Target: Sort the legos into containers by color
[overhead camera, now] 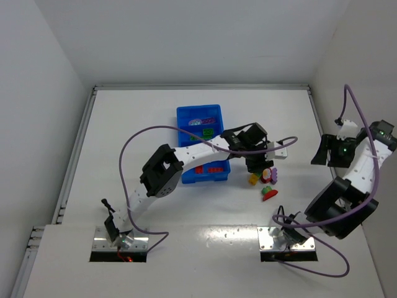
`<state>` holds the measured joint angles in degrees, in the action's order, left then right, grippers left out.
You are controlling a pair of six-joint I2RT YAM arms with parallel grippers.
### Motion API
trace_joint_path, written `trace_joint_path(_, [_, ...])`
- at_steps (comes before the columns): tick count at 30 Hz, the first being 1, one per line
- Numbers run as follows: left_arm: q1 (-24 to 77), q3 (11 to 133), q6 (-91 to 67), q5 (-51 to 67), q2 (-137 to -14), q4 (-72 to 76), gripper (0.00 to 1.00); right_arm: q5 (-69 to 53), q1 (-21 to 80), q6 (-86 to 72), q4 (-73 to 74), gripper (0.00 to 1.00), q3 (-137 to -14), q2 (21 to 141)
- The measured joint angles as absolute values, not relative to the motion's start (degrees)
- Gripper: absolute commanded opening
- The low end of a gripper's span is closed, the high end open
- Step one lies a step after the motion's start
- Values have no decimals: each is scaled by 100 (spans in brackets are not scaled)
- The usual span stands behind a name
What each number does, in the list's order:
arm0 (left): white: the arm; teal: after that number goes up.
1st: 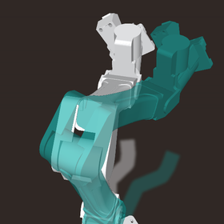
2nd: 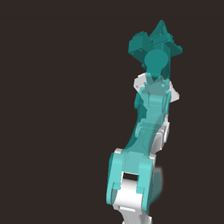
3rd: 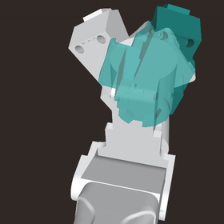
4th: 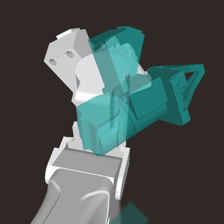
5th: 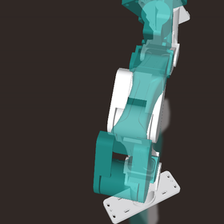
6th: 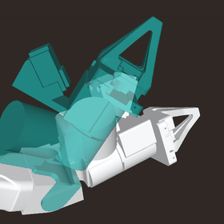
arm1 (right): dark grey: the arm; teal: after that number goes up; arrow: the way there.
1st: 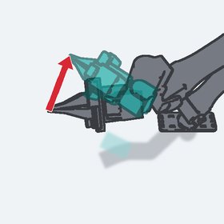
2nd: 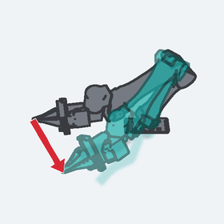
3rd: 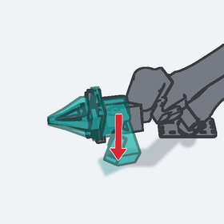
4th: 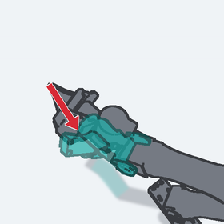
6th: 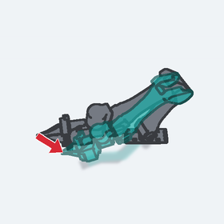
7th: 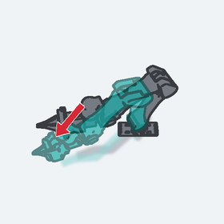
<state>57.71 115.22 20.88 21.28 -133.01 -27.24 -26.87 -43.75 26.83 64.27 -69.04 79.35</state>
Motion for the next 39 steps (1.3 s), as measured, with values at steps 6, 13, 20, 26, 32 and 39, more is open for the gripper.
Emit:
trace_joint_path(6, [5728,11522,2088,2108,-13301,-2716,56,-2727,-4438,2683,6469,69,-6904,7981])
trace_joint_path(13, [5717,11515,2156,2298,-13301,-2709,56,-2733,-4532,2722,6499,69,-6904,8009])
trace_joint_path(20, [5714,11507,2401,2458,-13308,-2842,54,-2762,-4626,2762,6530,69,-6904,8023])
trace_joint_path(26, [5714,11507,2552,2482,-13356,-2952,50,-2788,-4676,2783,6558,69,-6904,8066])
trace_joint_path(32, [5708,11607,2659,2541,-13550,-2958,44,-2823,-4716,2797,6637,69,-6904,8066])
trace_joint_path(39, [5695,11716,2679,2550,-13611,-2974,36,-2834,-4777,2840,6657,69,-6904,8066])
